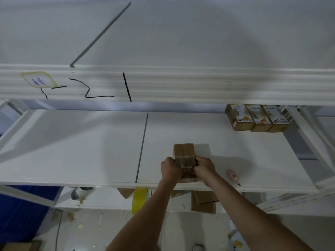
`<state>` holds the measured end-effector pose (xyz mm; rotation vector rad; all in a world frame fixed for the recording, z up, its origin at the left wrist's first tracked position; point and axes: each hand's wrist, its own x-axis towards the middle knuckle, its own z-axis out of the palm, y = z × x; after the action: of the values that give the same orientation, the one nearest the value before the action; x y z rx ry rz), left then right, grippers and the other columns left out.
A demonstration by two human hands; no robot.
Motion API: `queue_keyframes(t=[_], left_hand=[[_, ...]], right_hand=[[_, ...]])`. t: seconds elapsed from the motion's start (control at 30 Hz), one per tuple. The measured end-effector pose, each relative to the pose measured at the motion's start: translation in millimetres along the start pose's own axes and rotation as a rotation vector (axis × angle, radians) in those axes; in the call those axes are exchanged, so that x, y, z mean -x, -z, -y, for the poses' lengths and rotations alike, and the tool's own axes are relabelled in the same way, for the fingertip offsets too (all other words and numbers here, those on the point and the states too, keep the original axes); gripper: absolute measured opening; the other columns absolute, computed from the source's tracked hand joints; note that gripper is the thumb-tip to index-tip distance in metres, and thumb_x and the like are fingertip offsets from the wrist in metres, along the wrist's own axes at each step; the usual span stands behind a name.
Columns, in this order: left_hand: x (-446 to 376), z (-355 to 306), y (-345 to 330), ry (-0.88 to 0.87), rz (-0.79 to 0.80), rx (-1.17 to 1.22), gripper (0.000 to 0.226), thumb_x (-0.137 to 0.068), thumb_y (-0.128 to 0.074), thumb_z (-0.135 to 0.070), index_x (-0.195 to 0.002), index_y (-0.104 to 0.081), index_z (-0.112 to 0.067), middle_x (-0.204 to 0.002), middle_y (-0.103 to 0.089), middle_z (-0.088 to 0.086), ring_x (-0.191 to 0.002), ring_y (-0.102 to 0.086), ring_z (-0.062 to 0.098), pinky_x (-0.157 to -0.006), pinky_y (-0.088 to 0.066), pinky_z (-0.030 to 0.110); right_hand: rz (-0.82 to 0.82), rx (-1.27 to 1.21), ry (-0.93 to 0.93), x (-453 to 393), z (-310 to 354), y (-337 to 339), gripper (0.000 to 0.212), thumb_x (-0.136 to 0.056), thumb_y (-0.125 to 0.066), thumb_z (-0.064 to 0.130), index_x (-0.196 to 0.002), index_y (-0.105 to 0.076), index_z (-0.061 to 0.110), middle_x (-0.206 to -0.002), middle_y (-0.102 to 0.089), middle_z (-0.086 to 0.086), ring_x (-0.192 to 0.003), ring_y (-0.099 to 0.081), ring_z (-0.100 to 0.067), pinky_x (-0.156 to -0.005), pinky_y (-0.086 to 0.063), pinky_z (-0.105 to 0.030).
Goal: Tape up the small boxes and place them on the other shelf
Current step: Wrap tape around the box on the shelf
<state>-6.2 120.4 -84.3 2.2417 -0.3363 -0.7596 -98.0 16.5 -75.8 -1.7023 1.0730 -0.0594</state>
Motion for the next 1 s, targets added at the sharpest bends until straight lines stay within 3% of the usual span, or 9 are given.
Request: queue_keyframes(t=[0.07, 0.13, 0.2, 0.3, 0.43, 0.57, 0.73, 0.9, 1.0], left_hand=[[-1, 2, 4, 0.005, 0.042, 0.034, 0.024, -0.068, -0.084, -0.017, -0.084, -0.073, -0.003, -0.082, -0.072, 0.01, -0.077, -0.069, 0.025, -0.066, -0.062, 0.034], [2, 8, 9, -0.019, 0.105, 0.095, 0.025, -0.069, -0.087, -0.018, -0.09, -0.076, -0.007, -0.084, -0.074, 0.007, -0.078, -0.069, 0.019, -0.061, -0.057, 0.023], [3, 16, 12, -0.05, 0.174, 0.113, 0.029, -0.072, -0.086, -0.02, -0.098, -0.076, -0.014, -0.089, -0.075, 0.003, -0.084, -0.069, 0.017, -0.066, -0.056, 0.021], [7, 21, 14, -0.086, 0.247, 0.097, 0.04, -0.075, -0.084, -0.02, -0.113, -0.072, -0.018, -0.1, -0.074, -0.001, -0.093, -0.068, 0.016, -0.074, -0.056, 0.024], [8, 23, 14, -0.136, 0.221, 0.09, 0.043, -0.078, -0.081, -0.017, -0.119, -0.069, -0.015, -0.105, -0.073, -0.001, -0.094, -0.067, 0.014, -0.064, -0.049, 0.012], [9, 25, 8, -0.146, 0.188, 0.05, 0.041, -0.077, -0.082, -0.021, -0.115, -0.069, -0.016, -0.103, -0.073, -0.002, -0.094, -0.067, 0.015, -0.078, -0.057, 0.024], [13, 18, 6, -0.132, 0.17, 0.038, 0.036, -0.079, -0.078, -0.019, -0.114, -0.068, -0.016, -0.101, -0.073, 0.001, -0.093, -0.067, 0.019, -0.071, -0.053, 0.024], [16, 18, 8, -0.092, 0.112, 0.05, 0.034, -0.089, -0.052, -0.001, -0.117, -0.07, -0.01, -0.109, -0.072, 0.005, -0.099, -0.066, 0.023, -0.078, -0.055, 0.025], [13, 12, 11, -0.057, 0.045, 0.054, 0.018, -0.092, -0.058, -0.01, -0.096, -0.074, -0.005, -0.097, -0.074, 0.008, -0.088, -0.066, 0.022, -0.077, -0.056, 0.033]], right_hand=[[-0.019, 0.044, 0.012, 3, 1, -1, 0.025, -0.077, -0.076, 0.003, -0.089, -0.075, 0.026, -0.09, -0.073, 0.007, -0.087, -0.067, -0.012, -0.071, -0.053, -0.021], [-0.048, 0.09, 0.078, 7, -2, -2, 0.024, -0.079, -0.076, 0.001, -0.09, -0.076, 0.023, -0.087, -0.073, 0.008, -0.087, -0.068, -0.012, -0.069, -0.051, -0.016], [-0.08, 0.136, 0.165, 11, -7, -3, 0.021, -0.082, -0.077, 0.006, -0.096, -0.076, 0.021, -0.088, -0.074, 0.01, -0.088, -0.069, -0.01, -0.069, -0.05, -0.013], [-0.032, 0.144, 0.159, 15, -10, -5, 0.027, -0.084, -0.077, 0.017, -0.107, -0.072, 0.029, -0.098, -0.073, 0.012, -0.094, -0.068, -0.01, -0.079, -0.054, -0.022], [0.012, 0.142, 0.141, 17, -13, -3, 0.037, -0.083, -0.073, 0.008, -0.111, -0.068, 0.031, -0.098, -0.07, 0.016, -0.095, -0.065, -0.007, -0.081, -0.051, -0.02], [-0.063, 0.052, 0.144, 24, -17, -3, 0.04, -0.083, -0.075, 0.008, -0.107, -0.069, 0.039, -0.083, -0.068, 0.027, -0.083, -0.063, 0.007, -0.071, -0.048, -0.008], [-0.097, 0.028, 0.059, 23, -8, -9, 0.043, -0.084, -0.068, 0.0, -0.114, -0.072, 0.03, -0.097, -0.072, 0.011, -0.091, -0.063, -0.007, -0.078, -0.051, -0.017], [-0.187, 0.074, 0.058, 18, 0, -3, 0.005, -0.09, -0.072, 0.021, -0.087, -0.075, 0.018, -0.083, -0.071, 0.005, -0.077, -0.063, -0.011, -0.066, -0.048, -0.022], [-0.238, 0.203, 0.046, 12, 7, -4, 0.03, -0.088, -0.075, 0.028, -0.066, -0.06, 0.014, -0.062, -0.058, 0.002, -0.056, -0.05, -0.01, -0.049, -0.033, -0.023]])
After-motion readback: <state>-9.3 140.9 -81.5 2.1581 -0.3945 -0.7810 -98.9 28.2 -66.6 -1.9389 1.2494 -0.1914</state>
